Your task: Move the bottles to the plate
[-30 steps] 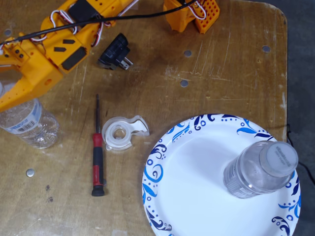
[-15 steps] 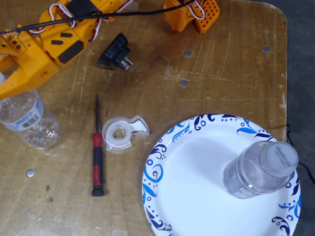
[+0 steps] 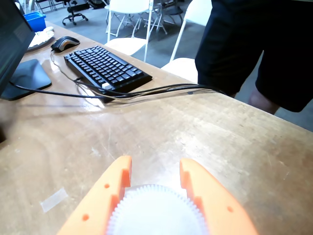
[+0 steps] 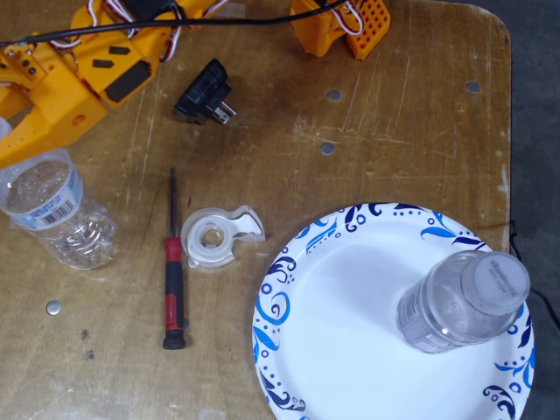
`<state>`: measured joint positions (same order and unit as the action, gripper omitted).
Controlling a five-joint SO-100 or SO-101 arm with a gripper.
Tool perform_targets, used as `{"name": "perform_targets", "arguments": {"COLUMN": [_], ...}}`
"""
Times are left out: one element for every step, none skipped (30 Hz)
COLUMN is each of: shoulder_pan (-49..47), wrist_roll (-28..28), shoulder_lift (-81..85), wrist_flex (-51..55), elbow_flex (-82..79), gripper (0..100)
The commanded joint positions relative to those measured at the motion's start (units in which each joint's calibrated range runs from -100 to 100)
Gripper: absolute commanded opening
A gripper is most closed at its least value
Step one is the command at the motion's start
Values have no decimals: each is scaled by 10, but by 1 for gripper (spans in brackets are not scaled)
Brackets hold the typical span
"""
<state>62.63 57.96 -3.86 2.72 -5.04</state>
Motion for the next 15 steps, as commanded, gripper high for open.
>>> {"name": "perform_targets", "arguments": {"shoulder_pan": [-1, -5, -6, -7, -8, -14, -20, -25, -28, -31, -34, -47, -56, -65, -73], "wrist_roll": [5, 5, 6, 6, 6, 6, 6, 6, 6, 6, 6, 5, 6, 6, 6], "shoulder_lift": [55, 64, 71, 78, 84, 90, 95, 101, 108, 115, 123, 130, 137, 142, 147], "wrist_flex": [15, 17, 19, 19, 19, 19, 18, 17, 16, 16, 17, 17, 18, 18, 18], "elbow_flex": [15, 15, 15, 14, 14, 14, 15, 15, 15, 15, 15, 15, 15, 15, 15], "gripper": [8, 8, 7, 7, 7, 7, 8, 8, 7, 7, 7, 7, 7, 7, 7]}}
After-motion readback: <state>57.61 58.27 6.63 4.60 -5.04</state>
